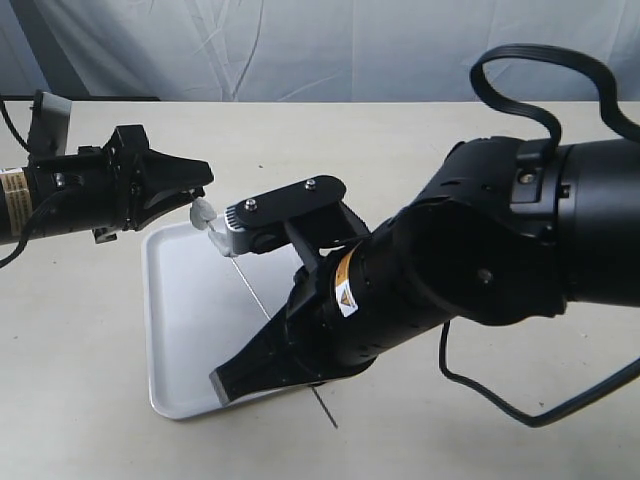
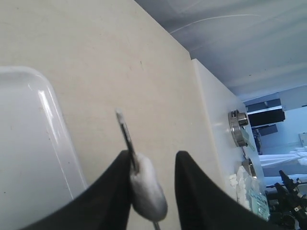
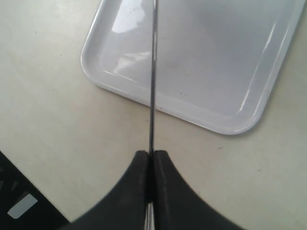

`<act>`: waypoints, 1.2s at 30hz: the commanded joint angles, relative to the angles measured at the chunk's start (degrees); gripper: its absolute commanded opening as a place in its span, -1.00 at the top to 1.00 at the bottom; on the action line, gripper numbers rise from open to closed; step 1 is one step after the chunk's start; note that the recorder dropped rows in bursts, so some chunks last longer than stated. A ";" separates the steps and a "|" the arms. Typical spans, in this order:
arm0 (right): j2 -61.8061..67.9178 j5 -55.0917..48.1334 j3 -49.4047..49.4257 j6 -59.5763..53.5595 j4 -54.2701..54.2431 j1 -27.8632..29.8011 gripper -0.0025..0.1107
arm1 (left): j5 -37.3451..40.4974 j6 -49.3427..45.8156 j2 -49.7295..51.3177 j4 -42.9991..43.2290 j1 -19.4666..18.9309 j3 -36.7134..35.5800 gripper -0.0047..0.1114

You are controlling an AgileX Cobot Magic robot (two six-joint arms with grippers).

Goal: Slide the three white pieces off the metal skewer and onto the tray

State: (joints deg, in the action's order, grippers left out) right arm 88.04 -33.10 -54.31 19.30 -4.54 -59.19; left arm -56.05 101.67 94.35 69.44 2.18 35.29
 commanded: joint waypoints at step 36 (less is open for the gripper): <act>-0.54 -0.56 0.29 0.45 -0.38 -3.57 0.97 | -1.37 -0.30 0.33 -1.41 0.18 0.21 0.51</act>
State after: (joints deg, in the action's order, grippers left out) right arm 88.04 -33.58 -54.31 19.33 -5.60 -62.04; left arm -56.28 101.67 94.35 68.96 2.18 35.29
